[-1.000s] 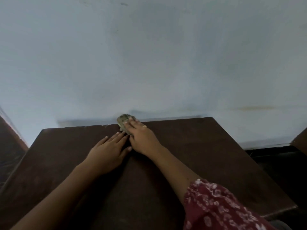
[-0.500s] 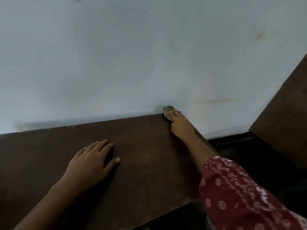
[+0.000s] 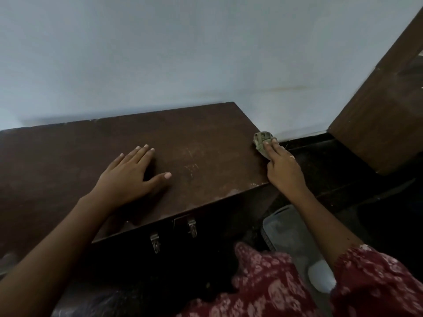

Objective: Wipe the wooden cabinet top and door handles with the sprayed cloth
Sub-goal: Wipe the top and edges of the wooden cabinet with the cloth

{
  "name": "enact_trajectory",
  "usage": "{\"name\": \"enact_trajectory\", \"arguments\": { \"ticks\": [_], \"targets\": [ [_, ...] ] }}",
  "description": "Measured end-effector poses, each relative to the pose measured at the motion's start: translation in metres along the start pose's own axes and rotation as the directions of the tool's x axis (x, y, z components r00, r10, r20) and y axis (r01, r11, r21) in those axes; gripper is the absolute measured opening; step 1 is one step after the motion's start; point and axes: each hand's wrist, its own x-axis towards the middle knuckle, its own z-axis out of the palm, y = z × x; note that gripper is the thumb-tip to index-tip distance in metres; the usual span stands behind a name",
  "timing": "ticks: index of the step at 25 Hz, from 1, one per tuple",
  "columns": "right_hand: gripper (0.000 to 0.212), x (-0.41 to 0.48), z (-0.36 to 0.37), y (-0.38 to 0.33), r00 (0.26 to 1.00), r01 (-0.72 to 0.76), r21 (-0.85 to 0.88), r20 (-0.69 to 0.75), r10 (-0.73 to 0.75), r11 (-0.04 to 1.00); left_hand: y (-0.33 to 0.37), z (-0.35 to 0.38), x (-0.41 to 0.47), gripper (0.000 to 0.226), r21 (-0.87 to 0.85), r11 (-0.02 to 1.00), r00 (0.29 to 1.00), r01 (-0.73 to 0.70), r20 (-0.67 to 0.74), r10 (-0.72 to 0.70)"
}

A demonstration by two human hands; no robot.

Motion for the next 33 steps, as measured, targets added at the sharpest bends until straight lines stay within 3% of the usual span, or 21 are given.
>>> {"name": "enact_trajectory", "arguments": {
  "ticks": [3,6,11,12,14,18,22,28,31,33],
  "targets": [
    [0.057,-0.027,0.000,-0.026,1.000,0.018,0.014,0.017,-0.018,1.000,0.010,0.004,-0.017,0.138,-0.001,1.000,0.997,-0.015,0.076,0.015],
    [0.061,-0.051,0.010,-0.073,0.979,0.182,0.092,0.076,-0.189,0.979,0.014,0.009,-0.029,0.152,0.015,1.000,0.989,-0.024,0.144,0.022],
    [0.063,-0.082,0.013,-0.118,0.795,0.529,0.194,0.226,-0.563,0.826,0.021,0.009,-0.035,0.161,0.055,0.998,0.982,-0.019,0.188,0.008],
    [0.063,-0.085,0.009,-0.110,0.784,0.541,0.201,0.233,-0.576,0.817,0.023,0.009,-0.036,0.159,0.065,0.998,0.980,-0.021,0.199,0.008],
    [0.065,-0.086,0.001,-0.080,0.827,0.494,0.186,0.202,-0.525,0.849,0.025,0.010,-0.039,0.151,0.073,0.997,0.981,-0.024,0.195,0.009],
    [0.064,-0.068,-0.011,-0.026,0.957,0.239,0.063,0.152,-0.246,0.969,0.019,0.010,-0.053,0.126,0.099,0.995,0.983,-0.020,0.182,0.002],
    [0.064,-0.064,-0.011,-0.066,0.947,0.134,0.043,0.289,-0.141,0.990,0.002,0.006,-0.068,0.114,0.074,0.996,0.989,0.055,0.136,-0.064],
    [0.069,-0.114,0.013,-0.200,0.859,0.352,0.150,0.341,-0.383,0.924,-0.036,0.011,-0.095,0.117,0.005,0.981,0.980,0.192,0.052,-0.192],
    [0.065,-0.137,0.021,-0.243,0.727,0.530,0.260,0.351,-0.591,0.807,-0.055,0.011,-0.107,0.105,0.005,0.975,0.975,0.223,-0.007,-0.223],
    [0.062,-0.133,0.022,-0.240,0.657,0.600,0.286,0.357,-0.664,0.747,-0.064,0.011,-0.112,0.108,-0.051,0.972,0.972,0.231,-0.030,-0.232]
  ]
}}
